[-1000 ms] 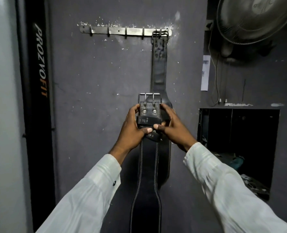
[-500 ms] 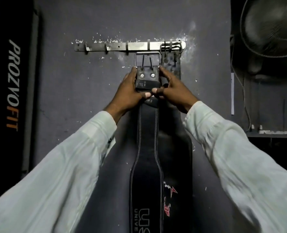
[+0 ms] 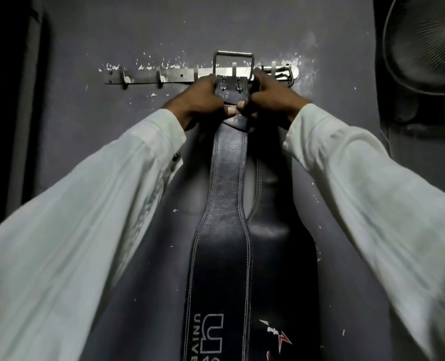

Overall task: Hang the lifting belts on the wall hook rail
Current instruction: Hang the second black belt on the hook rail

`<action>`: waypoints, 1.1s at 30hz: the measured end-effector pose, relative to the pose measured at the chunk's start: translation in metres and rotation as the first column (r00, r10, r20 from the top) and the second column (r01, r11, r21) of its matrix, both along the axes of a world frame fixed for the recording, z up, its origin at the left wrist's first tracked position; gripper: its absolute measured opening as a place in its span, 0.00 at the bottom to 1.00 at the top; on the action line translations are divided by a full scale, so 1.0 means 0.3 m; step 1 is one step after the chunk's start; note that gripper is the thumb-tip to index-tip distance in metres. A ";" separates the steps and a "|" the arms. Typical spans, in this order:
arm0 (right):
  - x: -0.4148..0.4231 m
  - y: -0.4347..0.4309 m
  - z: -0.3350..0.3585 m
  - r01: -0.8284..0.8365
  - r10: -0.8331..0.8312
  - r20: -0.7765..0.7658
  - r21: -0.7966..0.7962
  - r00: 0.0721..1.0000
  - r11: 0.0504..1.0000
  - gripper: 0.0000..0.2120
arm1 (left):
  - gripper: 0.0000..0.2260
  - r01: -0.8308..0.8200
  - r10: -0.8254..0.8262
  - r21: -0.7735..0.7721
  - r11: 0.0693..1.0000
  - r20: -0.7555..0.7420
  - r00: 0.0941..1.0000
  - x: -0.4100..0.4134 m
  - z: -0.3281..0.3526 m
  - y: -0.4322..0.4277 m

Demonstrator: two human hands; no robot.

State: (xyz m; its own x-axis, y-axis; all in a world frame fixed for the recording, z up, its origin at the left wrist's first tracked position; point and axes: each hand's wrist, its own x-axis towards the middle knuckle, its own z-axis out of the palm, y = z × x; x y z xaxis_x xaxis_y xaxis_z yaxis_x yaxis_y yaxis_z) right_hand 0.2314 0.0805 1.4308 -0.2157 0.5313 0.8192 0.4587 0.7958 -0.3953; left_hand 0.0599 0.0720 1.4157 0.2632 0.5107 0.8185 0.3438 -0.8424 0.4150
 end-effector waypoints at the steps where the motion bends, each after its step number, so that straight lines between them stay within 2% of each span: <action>1: -0.001 0.001 0.000 0.029 -0.029 0.023 0.004 0.999 1.000 0.22 | 0.12 -0.004 0.004 -0.016 1.000 -0.008 1.000 -0.003 0.003 0.004; 4: -0.019 0.005 0.014 0.079 -0.076 0.047 -0.063 0.996 0.995 0.27 | 0.13 -0.038 0.036 -0.063 0.997 -0.029 0.999 -0.011 0.013 0.009; 7: -0.025 0.010 0.061 0.238 -0.226 0.171 -0.053 0.959 0.970 0.34 | 0.14 -0.031 0.027 -0.124 0.992 -0.033 0.999 -0.019 0.025 0.017; 9: -0.035 -0.030 0.076 0.407 -0.391 0.269 -0.004 0.880 0.914 0.29 | 0.12 -0.017 0.014 -0.133 0.991 -0.028 1.000 -0.023 0.026 0.019; 11: -0.049 -0.063 0.094 0.504 -0.489 0.334 0.046 0.806 0.863 0.18 | 0.09 -0.004 0.000 -0.136 0.991 -0.031 1.000 -0.027 0.031 0.018; 13: -0.056 -0.061 0.117 0.513 -0.491 0.346 0.031 0.800 0.858 0.09 | 0.07 0.016 -0.024 -0.153 0.988 -0.050 0.998 -0.025 0.043 0.013; 15: -0.060 -0.065 0.122 0.490 -0.464 0.323 0.002 0.825 0.872 0.05 | 0.08 0.027 -0.035 -0.168 0.985 -0.047 0.998 -0.025 0.041 -0.001; 17: -0.057 -0.077 0.102 0.481 -0.451 0.340 -0.007 0.825 0.876 0.07 | 0.13 0.046 -0.052 -0.153 0.987 -0.032 0.998 -0.034 0.014 0.010; 19: -0.052 -0.050 0.074 0.477 -0.452 0.349 0.015 0.821 0.879 0.19 | 0.21 0.047 -0.049 -0.117 0.992 -0.017 0.999 -0.043 -0.034 0.045; 22: -0.054 0.018 -0.059 0.425 -0.432 0.154 0.078 0.889 0.902 0.24 | 0.29 -0.014 0.015 -0.014 1.000 0.092 0.996 -0.031 -0.134 0.102; 25: -0.068 0.065 -0.254 0.294 -0.272 -0.142 0.166 0.952 0.941 0.28 | 0.33 -0.044 0.044 -0.007 0.999 0.245 0.969 -0.008 -0.257 0.124; 27: -0.078 0.075 -0.366 0.230 -0.181 -0.304 0.133 0.935 0.964 0.30 | 0.34 -0.114 0.116 -0.022 0.993 0.271 0.956 0.003 -0.345 0.103; 29: -0.092 0.063 -0.469 0.197 -0.158 -0.420 0.049 0.893 0.979 0.27 | 0.32 -0.148 0.153 -0.038 0.988 0.260 0.954 0.005 -0.430 0.104; 33: -0.112 0.018 -0.697 0.112 -0.115 -0.484 -0.035 0.867 0.993 0.26 | 0.30 -0.130 0.163 -0.150 0.980 0.236 0.958 -0.003 -0.623 0.088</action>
State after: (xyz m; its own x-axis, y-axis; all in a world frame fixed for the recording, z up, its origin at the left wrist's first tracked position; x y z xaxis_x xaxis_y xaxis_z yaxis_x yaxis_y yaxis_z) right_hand 0.1977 0.0858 1.2217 0.2697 0.5331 0.8019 0.2952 0.7469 -0.5958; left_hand 0.0590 0.0983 1.2287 -0.0236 0.6361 0.7713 0.3329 -0.7225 0.6060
